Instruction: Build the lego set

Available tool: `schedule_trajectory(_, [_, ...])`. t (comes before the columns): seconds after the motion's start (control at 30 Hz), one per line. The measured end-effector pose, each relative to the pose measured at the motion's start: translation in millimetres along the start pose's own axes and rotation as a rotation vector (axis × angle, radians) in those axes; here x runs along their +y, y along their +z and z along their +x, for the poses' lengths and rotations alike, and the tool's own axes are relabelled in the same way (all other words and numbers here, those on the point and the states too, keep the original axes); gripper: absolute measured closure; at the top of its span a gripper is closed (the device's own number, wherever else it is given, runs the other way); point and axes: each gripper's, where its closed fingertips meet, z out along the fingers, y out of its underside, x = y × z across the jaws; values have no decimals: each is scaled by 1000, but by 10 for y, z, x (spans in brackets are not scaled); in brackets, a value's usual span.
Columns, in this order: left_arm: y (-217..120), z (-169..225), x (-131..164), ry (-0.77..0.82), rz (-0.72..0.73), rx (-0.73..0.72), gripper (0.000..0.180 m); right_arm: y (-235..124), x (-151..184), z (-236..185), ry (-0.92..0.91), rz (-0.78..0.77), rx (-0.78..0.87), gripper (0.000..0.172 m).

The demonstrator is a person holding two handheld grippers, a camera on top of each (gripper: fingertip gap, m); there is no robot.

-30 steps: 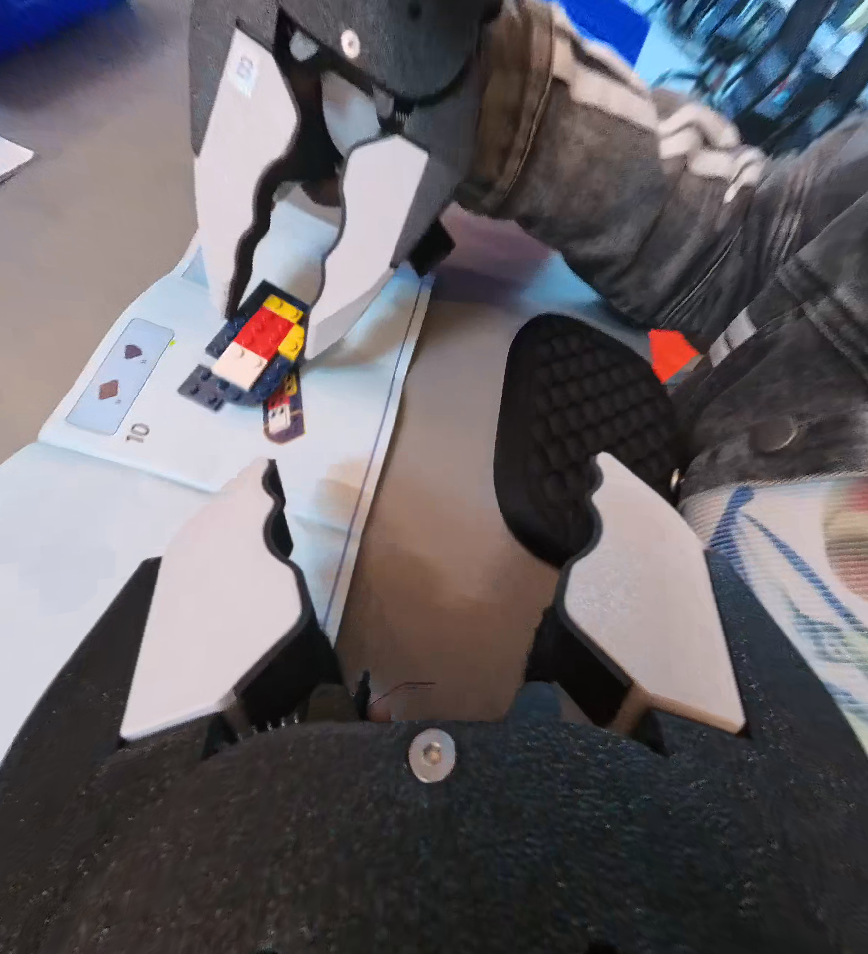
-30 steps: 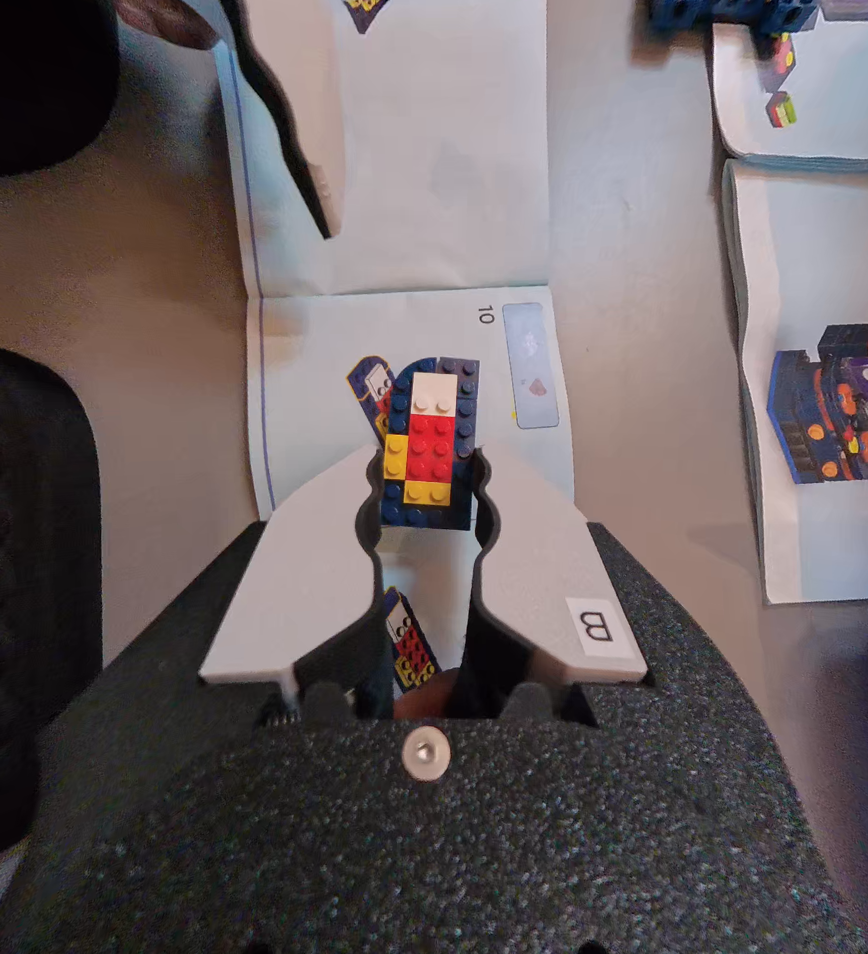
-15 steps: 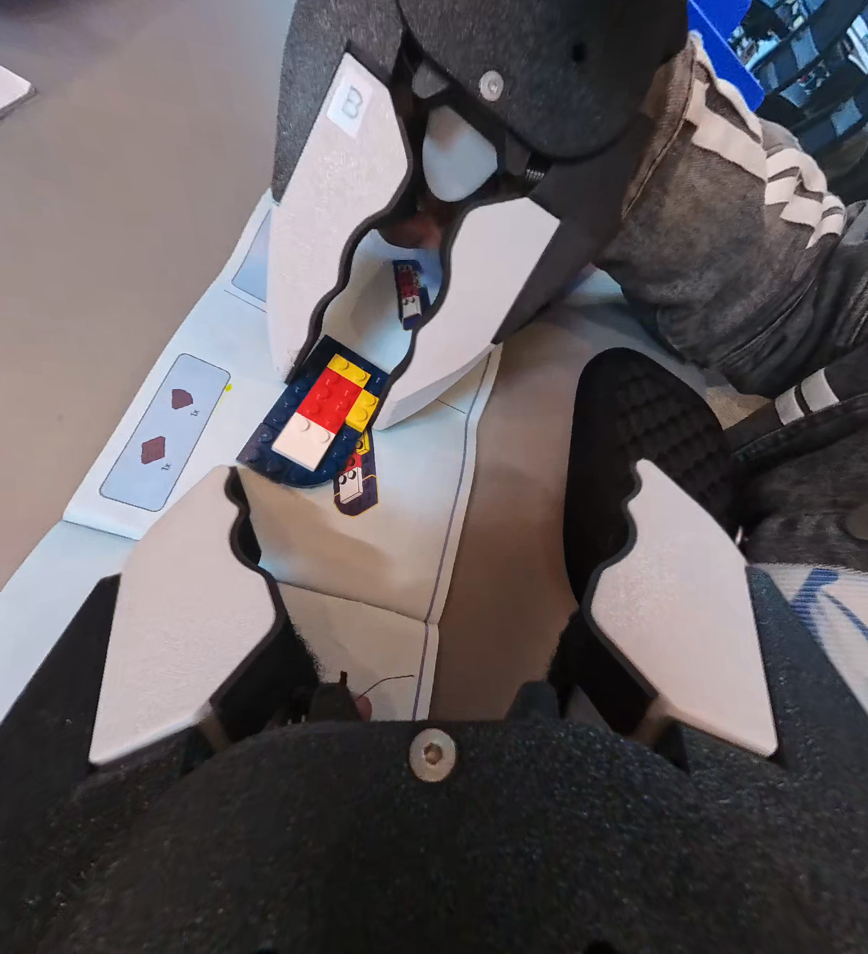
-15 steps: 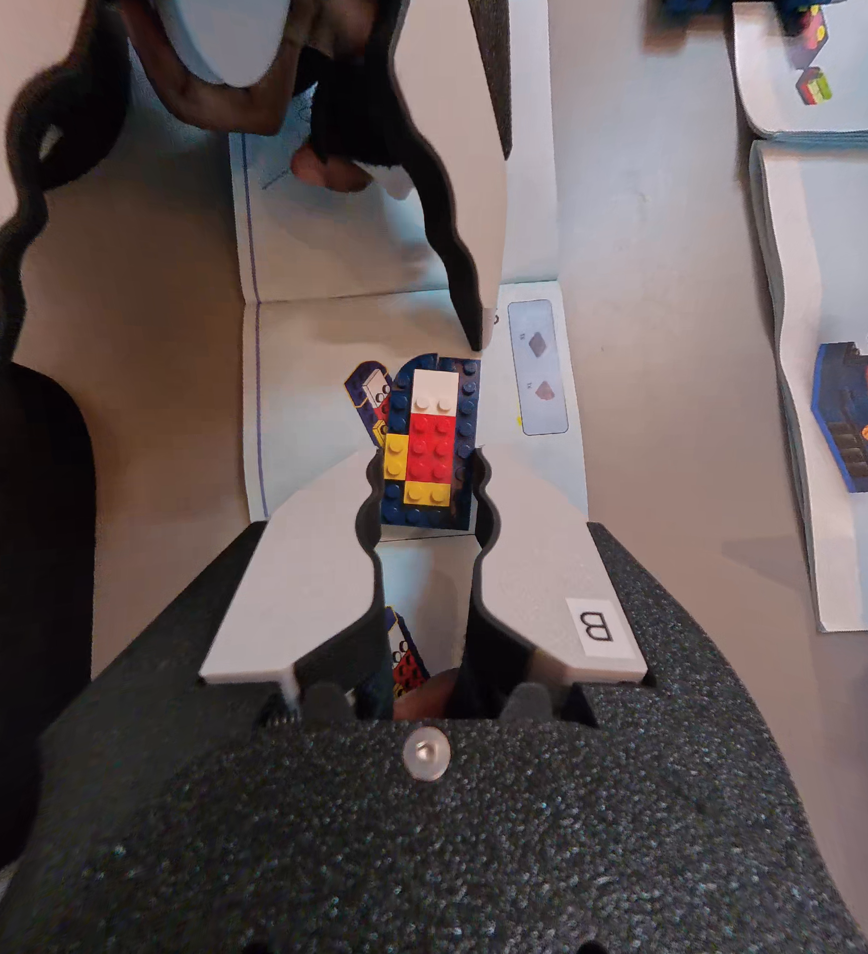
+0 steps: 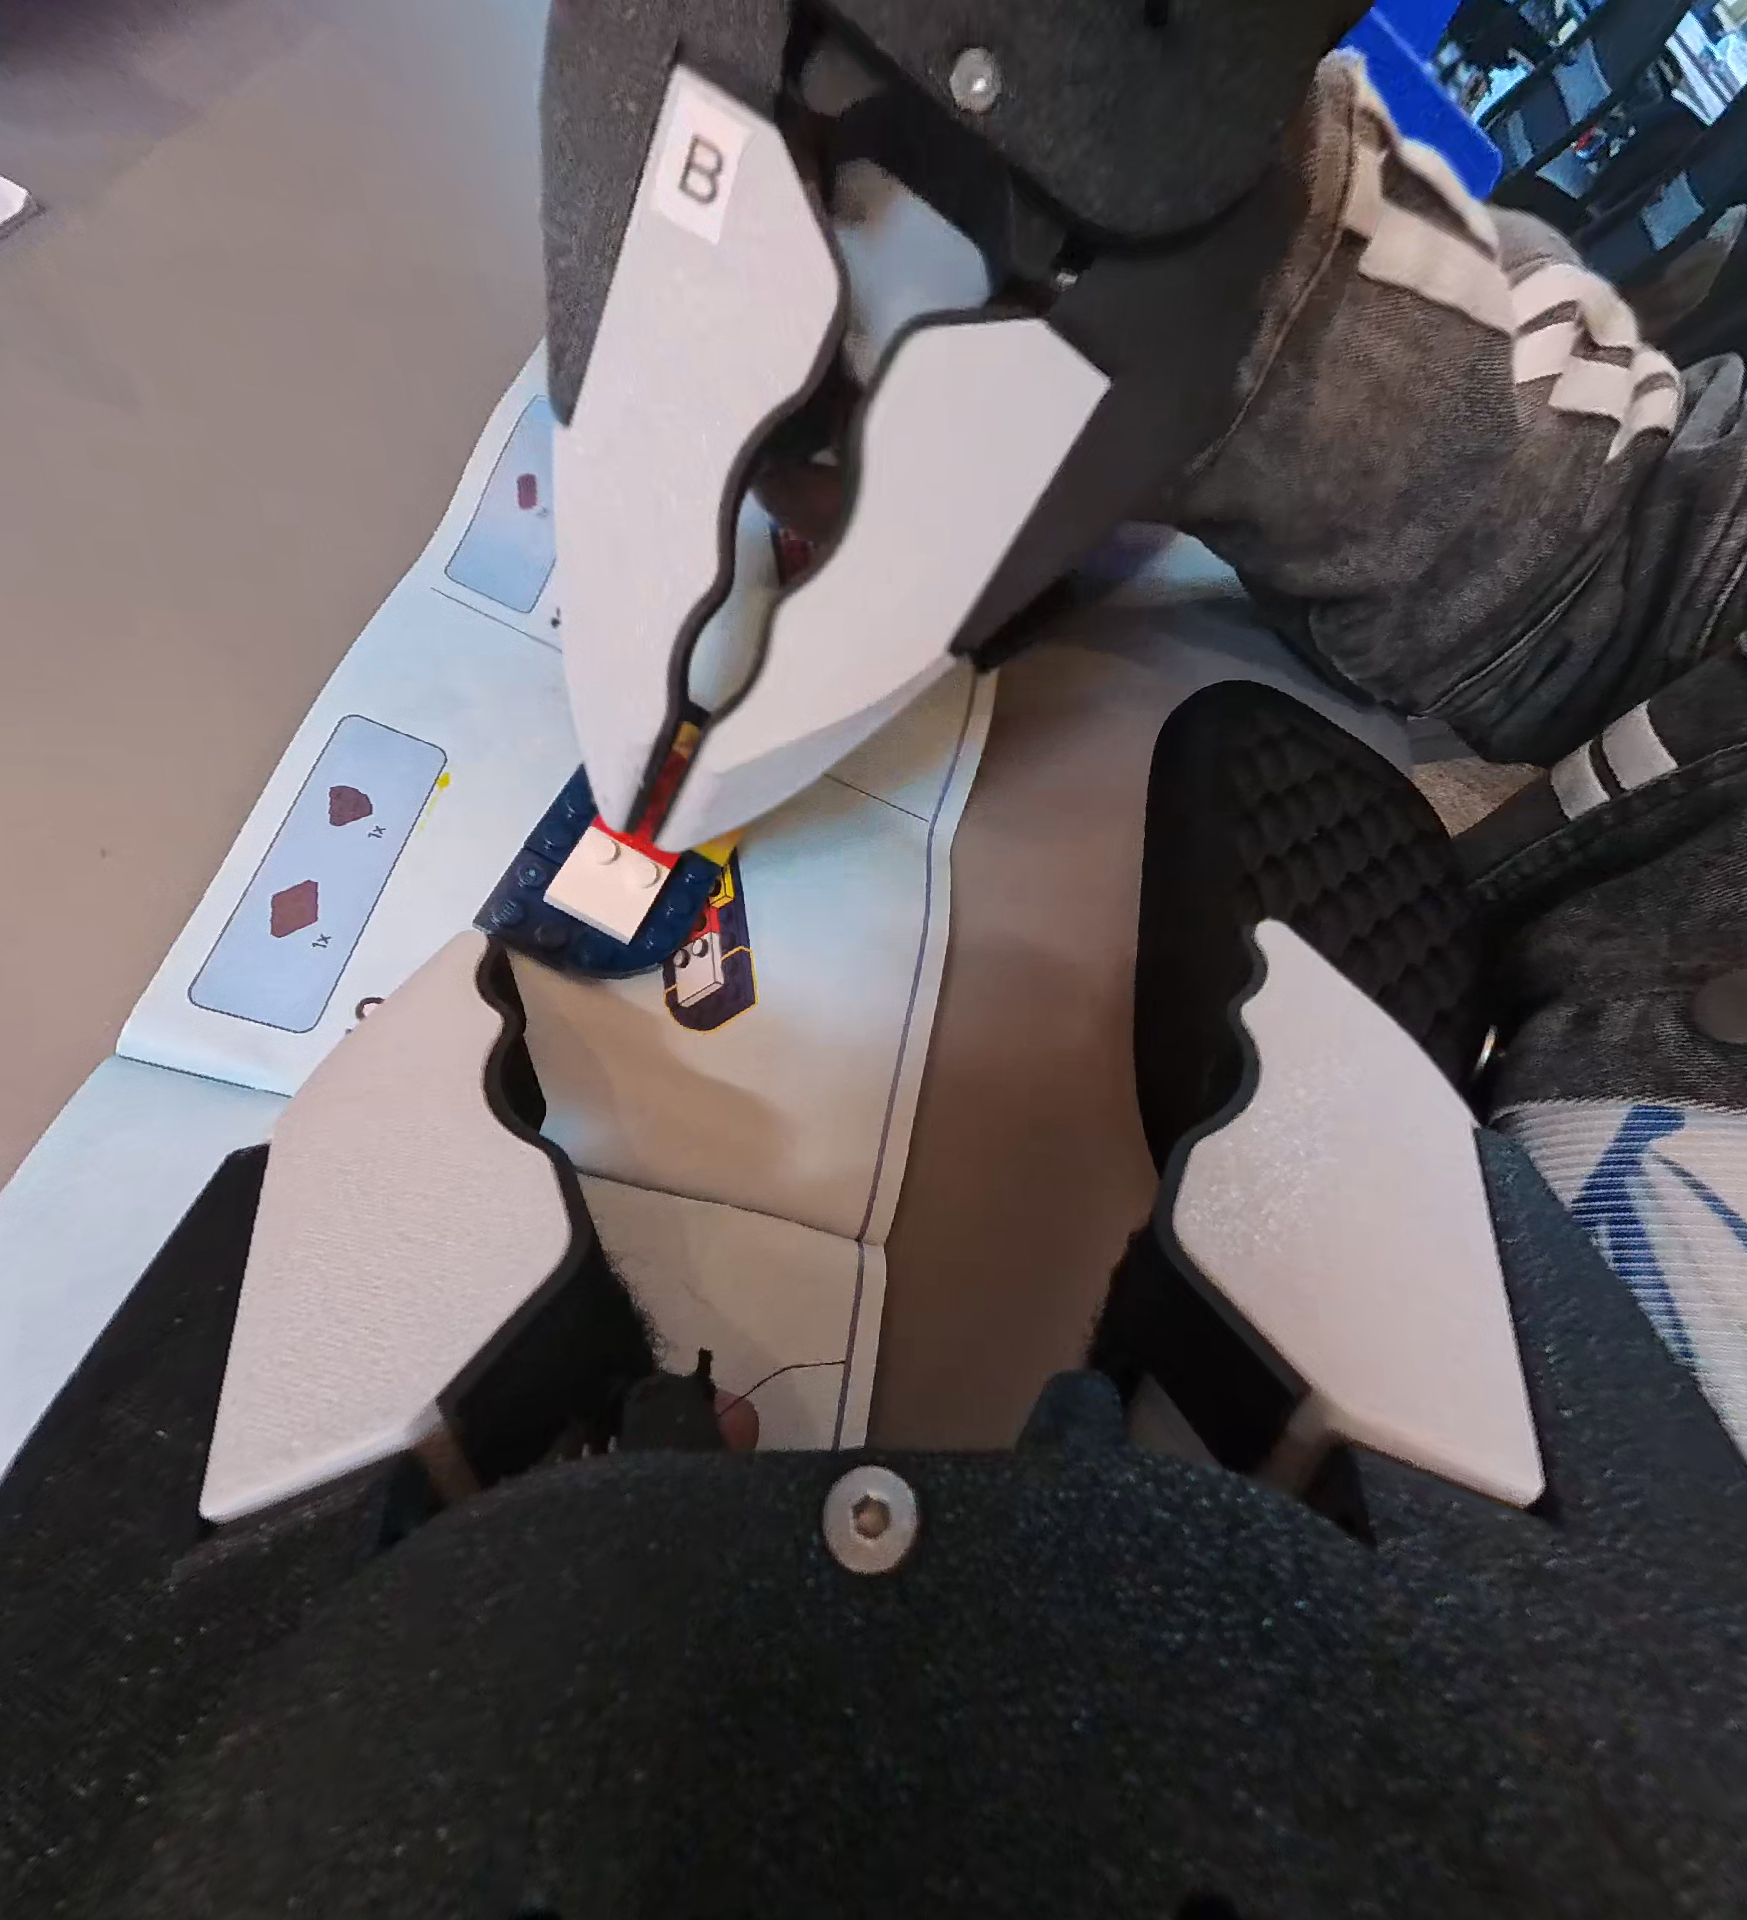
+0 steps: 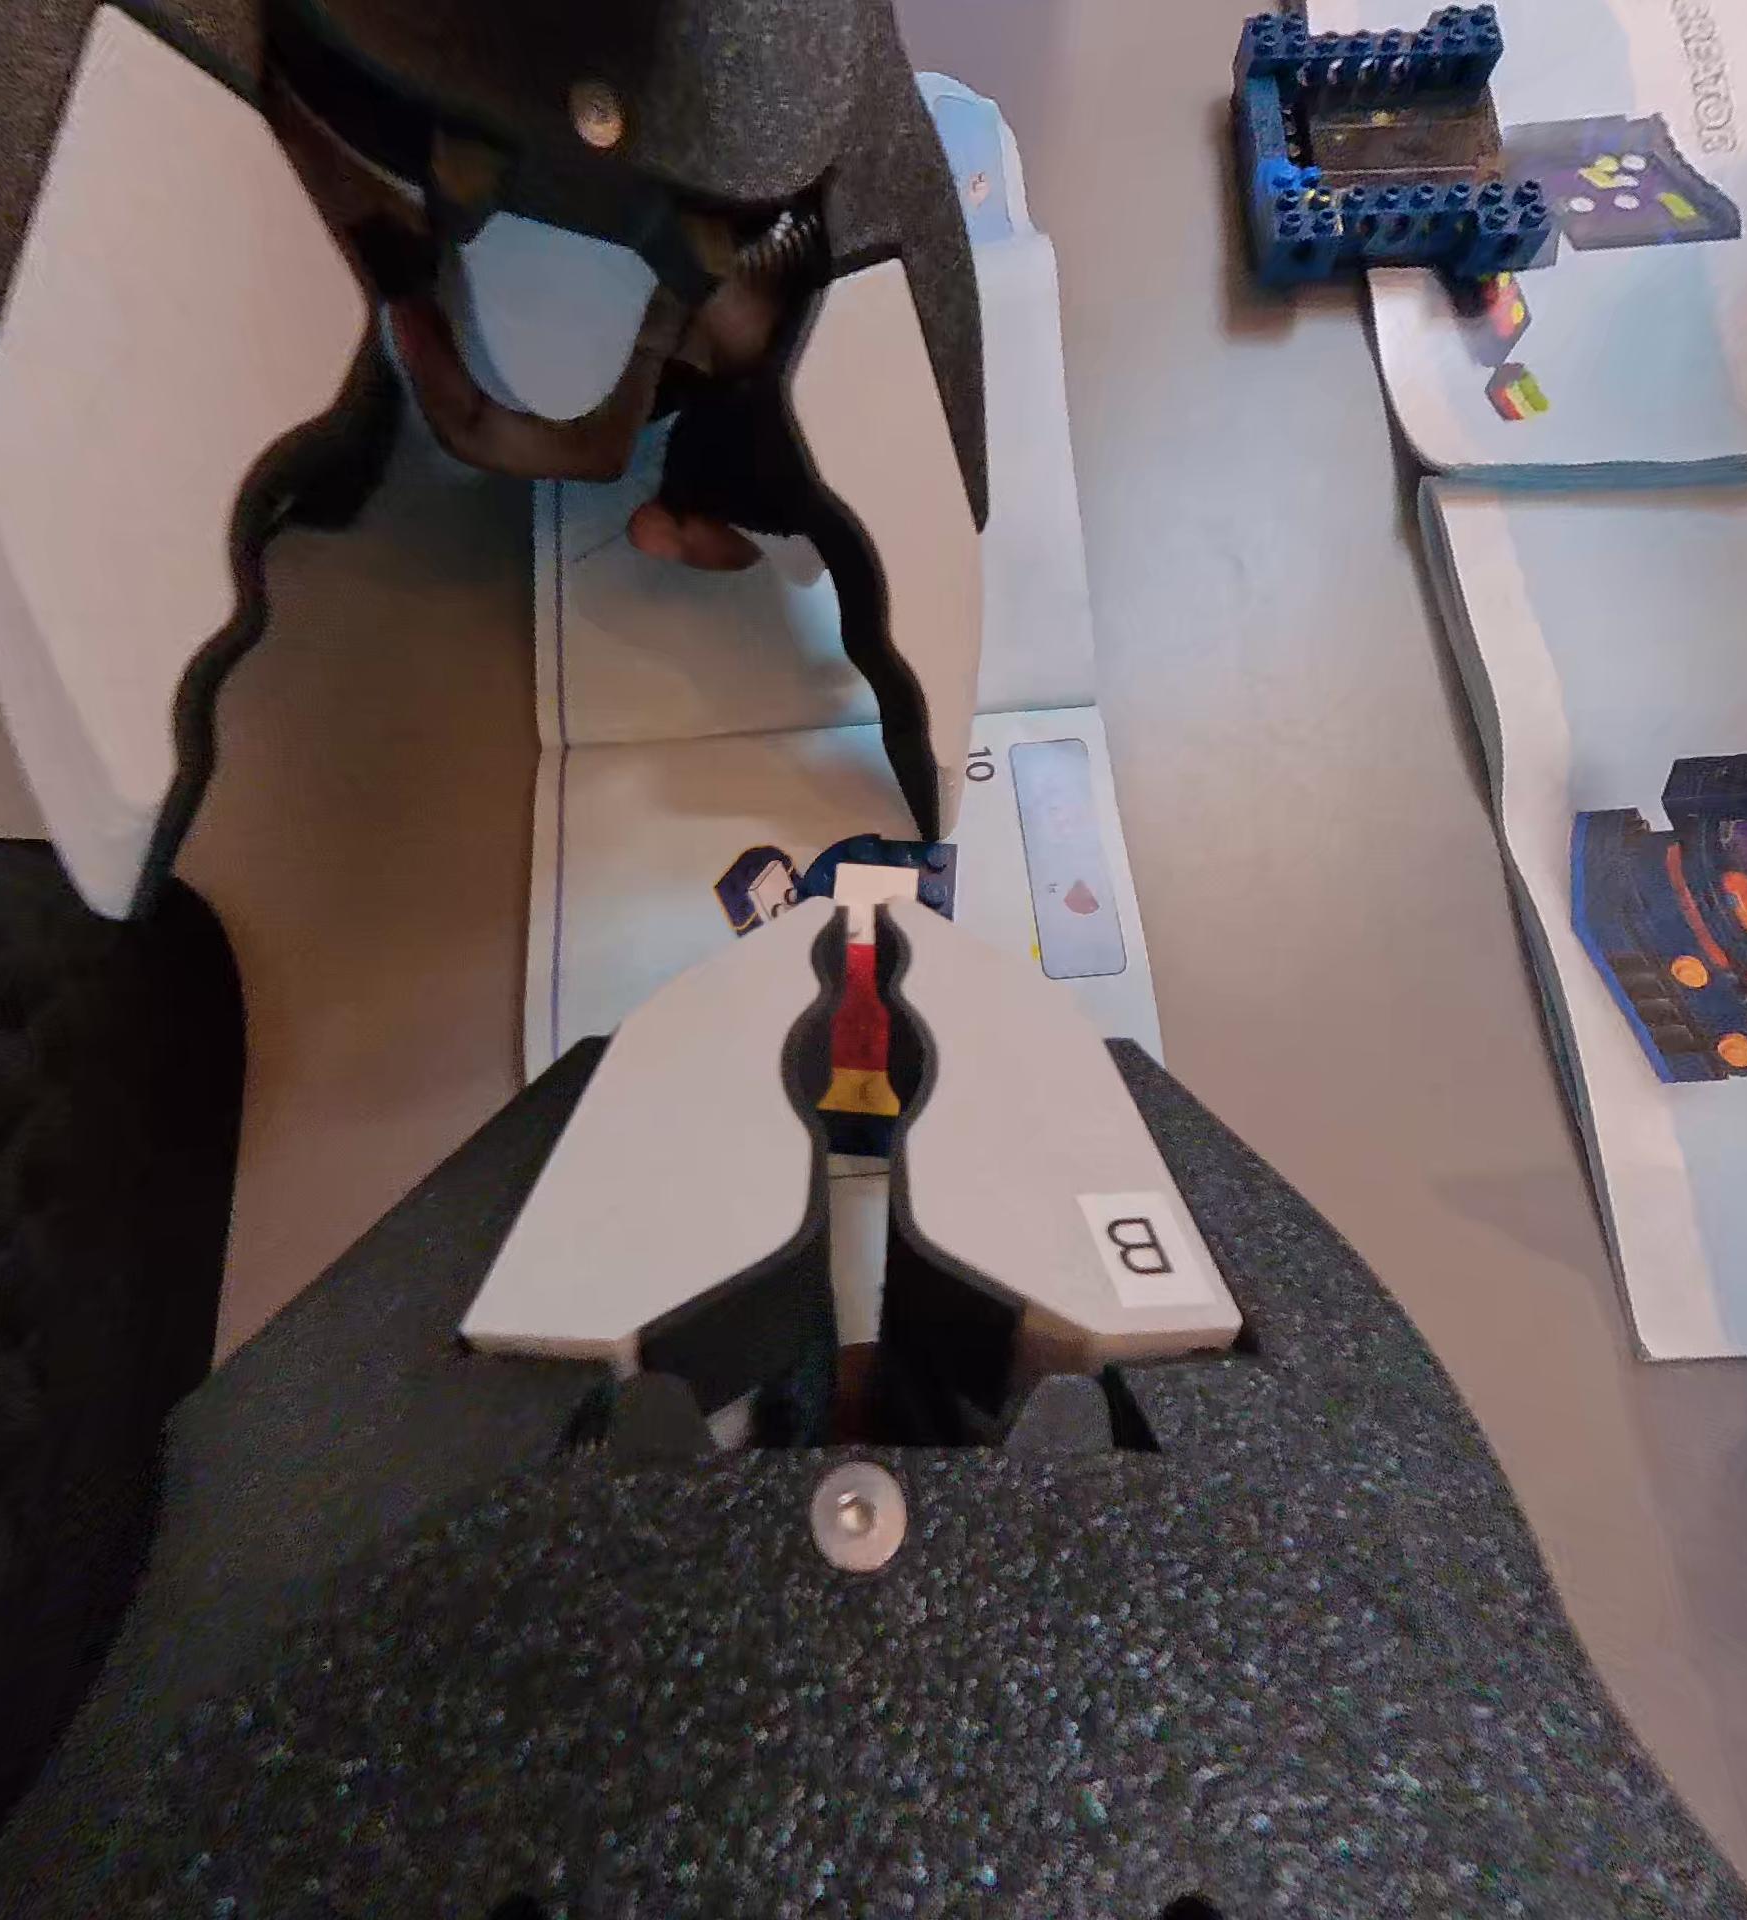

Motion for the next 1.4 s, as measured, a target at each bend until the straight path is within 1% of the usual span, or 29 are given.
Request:
schedule_trajectory(0.03, [4,1,5,2,-2,1,55,26,23,19,4,-11,5,172])
schedule_trajectory(0.17, [20,5,28,5,-12,4,55,82,47,15,-12,-25,4,172])
schedule_trajectory(0.5, [27,0,36,5,-13,6,56,100,76,26,-99,-103,97,172])
schedule_trajectory(0.73, [34,0,45,16,-13,1,55,110,99,28,-78,-210,146,172])
schedule_trajectory(0.93, [40,5,56,31,-16,-2,55,114,112,21,-96,-362,178,171])
schedule_trajectory(1.07, [49,3,72,54,-23,-15,55,117,107,22,-70,-371,179,171])
schedule_trajectory(1.17, [19,22,90,48,-42,-9,57,107,89,26,-95,-320,148,172])
schedule_trajectory(1.2, [-8,23,84,57,-41,-18,57,79,56,54,-71,-278,154,156])
schedule_trajectory(1.23, [-46,24,67,71,-32,-34,59,27,-3,75,-35,-224,164,136])
schedule_trajectory(1.3, [-147,56,24,95,-12,-58,62,-123,-111,54,-5,-131,160,135])
schedule_trajectory(1.33, [-204,82,1,106,4,-72,64,-186,-112,42,-7,-112,163,137])
schedule_trajectory(1.4, [-303,152,-12,122,35,-89,66,-215,36,4,-9,-147,157,136])
